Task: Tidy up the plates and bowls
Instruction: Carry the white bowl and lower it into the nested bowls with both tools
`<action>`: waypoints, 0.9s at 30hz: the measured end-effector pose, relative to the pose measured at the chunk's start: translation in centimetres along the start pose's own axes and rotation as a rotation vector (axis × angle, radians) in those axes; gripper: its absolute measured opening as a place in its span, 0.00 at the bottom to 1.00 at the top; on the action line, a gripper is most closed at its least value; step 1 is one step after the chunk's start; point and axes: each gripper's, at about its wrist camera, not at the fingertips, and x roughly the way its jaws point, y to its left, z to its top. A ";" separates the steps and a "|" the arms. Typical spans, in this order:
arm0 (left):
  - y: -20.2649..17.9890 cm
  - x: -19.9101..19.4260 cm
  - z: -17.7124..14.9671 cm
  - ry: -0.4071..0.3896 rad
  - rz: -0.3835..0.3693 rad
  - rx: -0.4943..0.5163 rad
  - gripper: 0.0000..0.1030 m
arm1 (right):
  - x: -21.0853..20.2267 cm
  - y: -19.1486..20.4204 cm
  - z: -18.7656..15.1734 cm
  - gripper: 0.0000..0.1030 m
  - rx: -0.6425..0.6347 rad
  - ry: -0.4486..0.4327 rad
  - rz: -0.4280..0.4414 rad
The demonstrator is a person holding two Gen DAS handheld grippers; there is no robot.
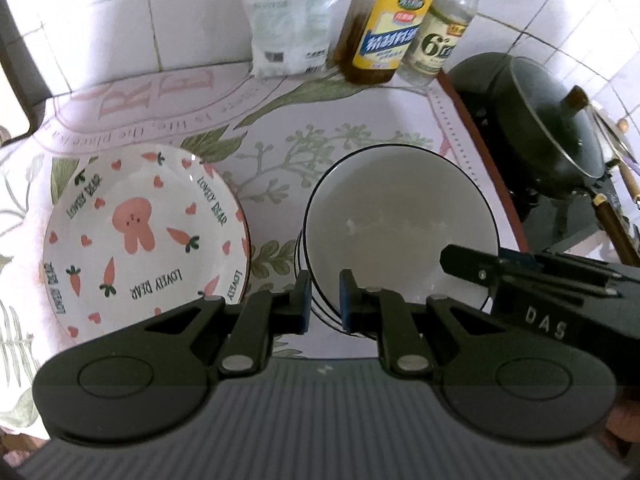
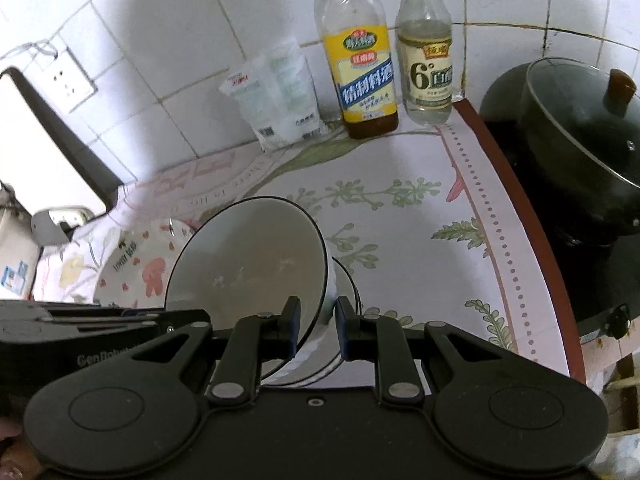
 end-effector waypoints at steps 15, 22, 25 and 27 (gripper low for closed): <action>-1.4 1.8 -0.3 0.016 0.094 -0.026 0.12 | 1.8 -0.9 -0.2 0.23 -0.113 0.055 0.036; -1.8 2.2 -0.4 0.002 0.139 -0.040 0.13 | 1.9 -0.3 -0.7 0.32 -0.194 0.027 0.033; -2.1 2.2 -0.3 0.001 0.144 -0.037 0.13 | 1.8 -0.4 -0.8 0.33 -0.213 0.016 0.036; -2.0 2.0 -0.4 -0.001 0.134 -0.041 0.14 | 1.7 -0.5 -0.9 0.33 -0.212 0.006 0.044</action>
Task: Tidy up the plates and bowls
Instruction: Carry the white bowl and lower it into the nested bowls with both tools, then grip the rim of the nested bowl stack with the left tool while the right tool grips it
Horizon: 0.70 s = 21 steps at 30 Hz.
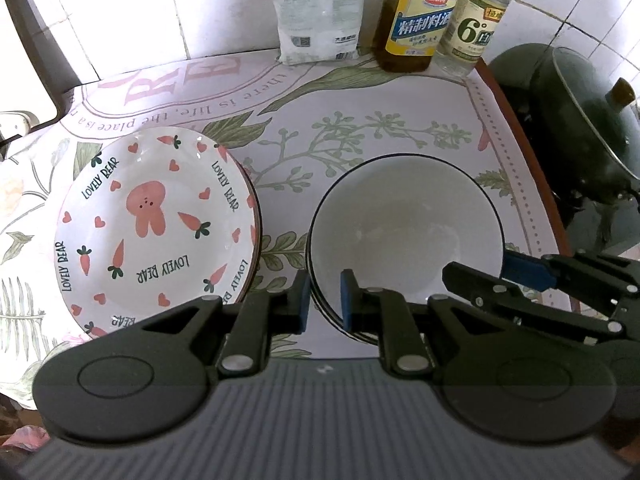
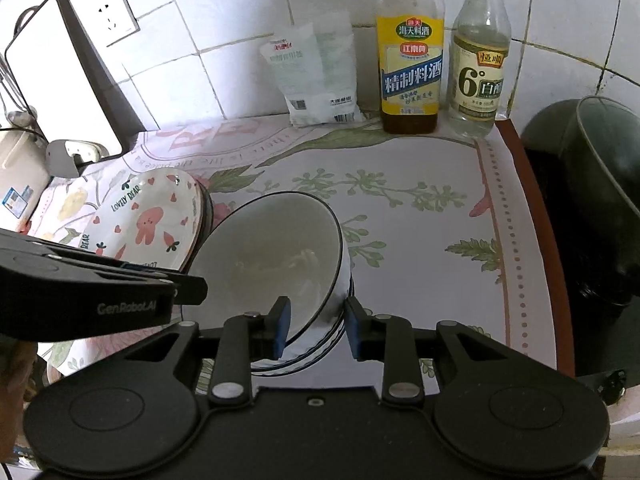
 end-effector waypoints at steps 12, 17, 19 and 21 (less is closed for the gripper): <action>2.6 -1.6 -1.6 -0.017 -0.159 -0.168 0.19 | -4.4 0.5 -2.9 0.47 -0.084 -0.179 0.025; 3.8 -2.3 -3.3 -0.053 -0.201 -0.256 0.21 | -5.5 0.7 -4.4 0.48 -0.106 -0.205 -0.014; 4.1 -2.3 -3.9 -0.060 -0.213 -0.278 0.21 | -5.9 0.9 -5.1 0.49 -0.114 -0.203 0.000; 4.3 -2.4 -4.5 -0.070 -0.224 -0.282 0.21 | -6.2 1.1 -5.9 0.52 -0.126 -0.209 0.006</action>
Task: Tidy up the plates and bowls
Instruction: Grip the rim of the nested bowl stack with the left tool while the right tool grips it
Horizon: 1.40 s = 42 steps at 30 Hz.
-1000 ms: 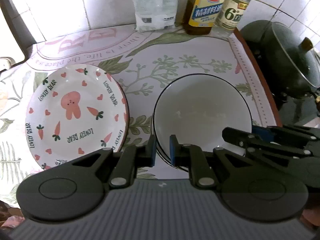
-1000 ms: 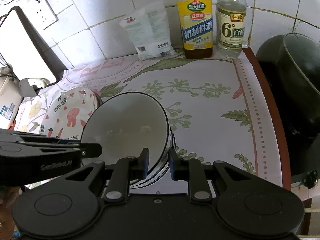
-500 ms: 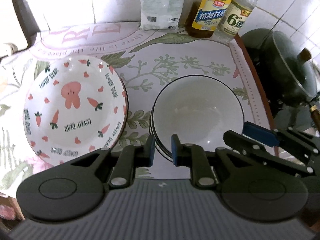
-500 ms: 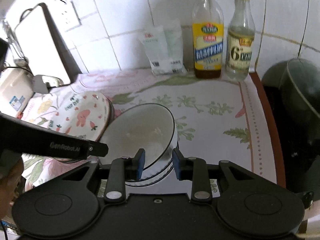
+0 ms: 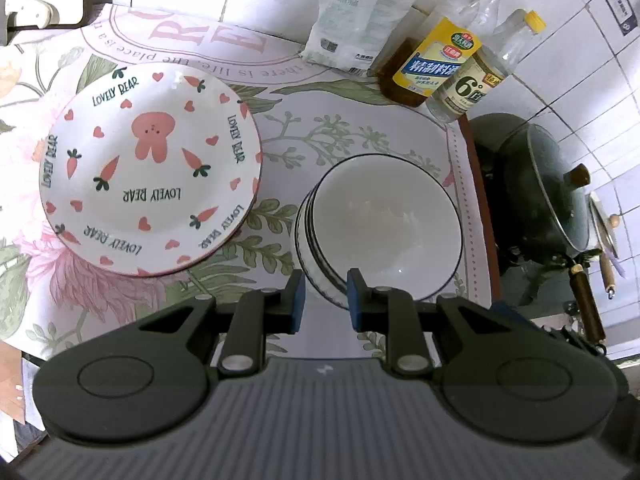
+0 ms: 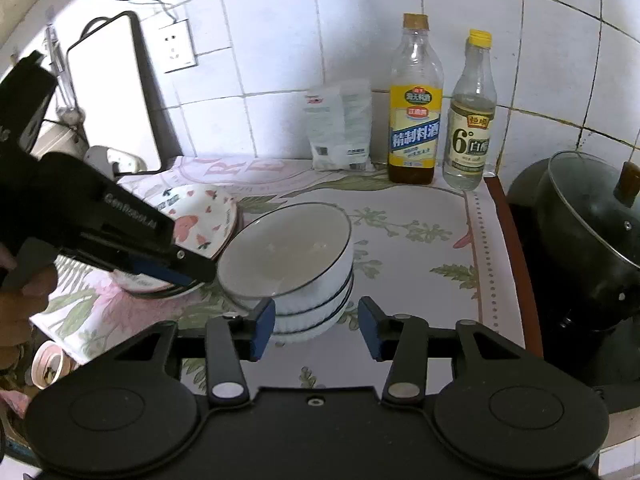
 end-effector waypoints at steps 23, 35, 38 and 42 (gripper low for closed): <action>3.1 2.1 -3.8 -0.142 -0.136 -0.068 0.48 | 5.5 1.5 -8.1 0.82 -0.026 -0.078 -0.055; 3.8 1.4 -3.6 -0.158 -0.213 -0.103 0.53 | 8.9 2.6 -8.1 0.91 -0.053 -0.126 -0.029; 3.4 1.6 -2.6 -0.182 -0.215 -0.097 0.55 | 9.3 2.6 -7.7 0.93 -0.046 -0.151 -0.049; 3.0 3.0 -1.2 -0.171 -0.199 -0.091 0.60 | 10.1 2.0 -7.0 0.94 -0.028 -0.165 -0.050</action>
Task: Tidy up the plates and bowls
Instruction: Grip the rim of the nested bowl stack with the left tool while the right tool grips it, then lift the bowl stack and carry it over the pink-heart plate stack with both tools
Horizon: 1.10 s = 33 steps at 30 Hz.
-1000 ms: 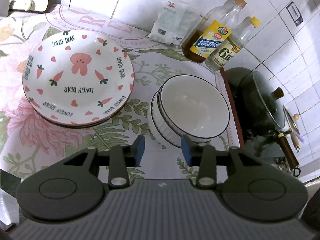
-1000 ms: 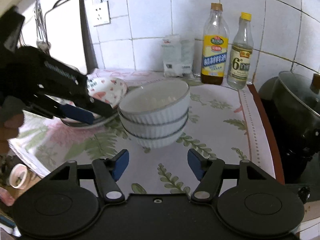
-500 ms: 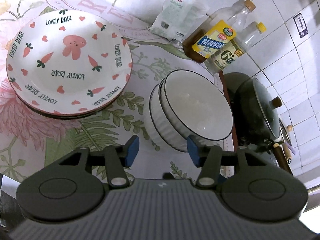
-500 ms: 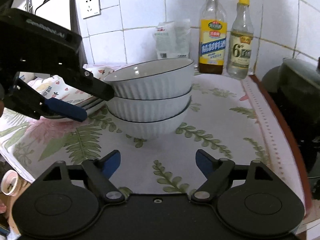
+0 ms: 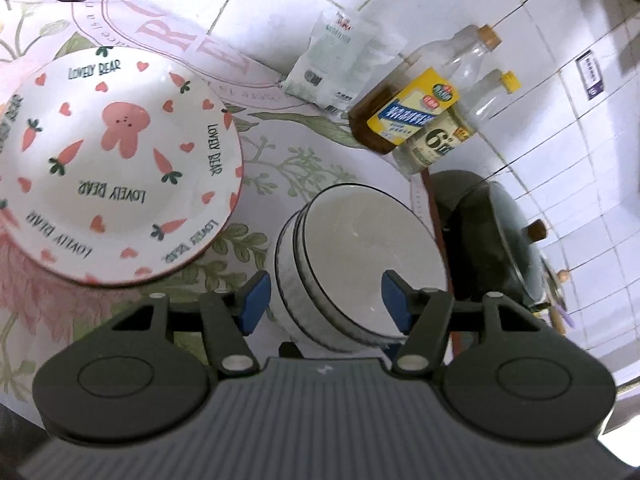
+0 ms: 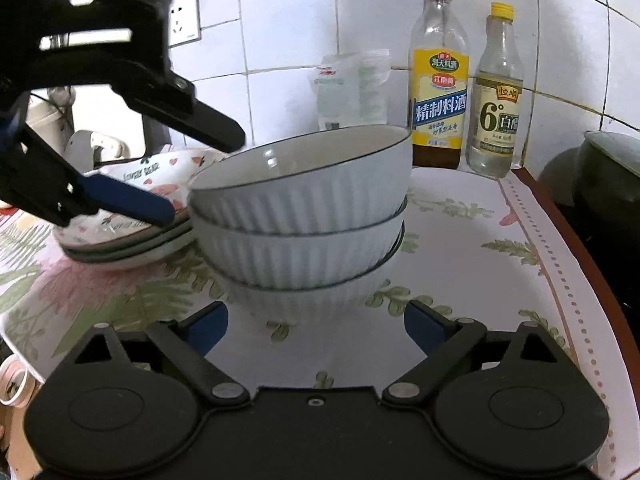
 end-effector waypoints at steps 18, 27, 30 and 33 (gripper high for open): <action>0.7 5.0 -0.1 0.053 0.076 0.087 0.41 | 2.9 -0.6 1.1 1.00 -0.001 -0.024 0.127; -0.5 4.9 -0.5 0.070 0.103 0.185 0.40 | 2.6 -0.5 0.8 1.00 0.003 -0.042 0.142; -0.9 4.6 -0.9 0.065 0.102 0.203 0.40 | 2.1 -0.4 0.7 1.00 0.000 -0.050 0.130; -1.6 3.9 -1.2 0.056 0.098 0.215 0.40 | 1.4 -0.4 0.9 1.00 0.015 -0.060 0.119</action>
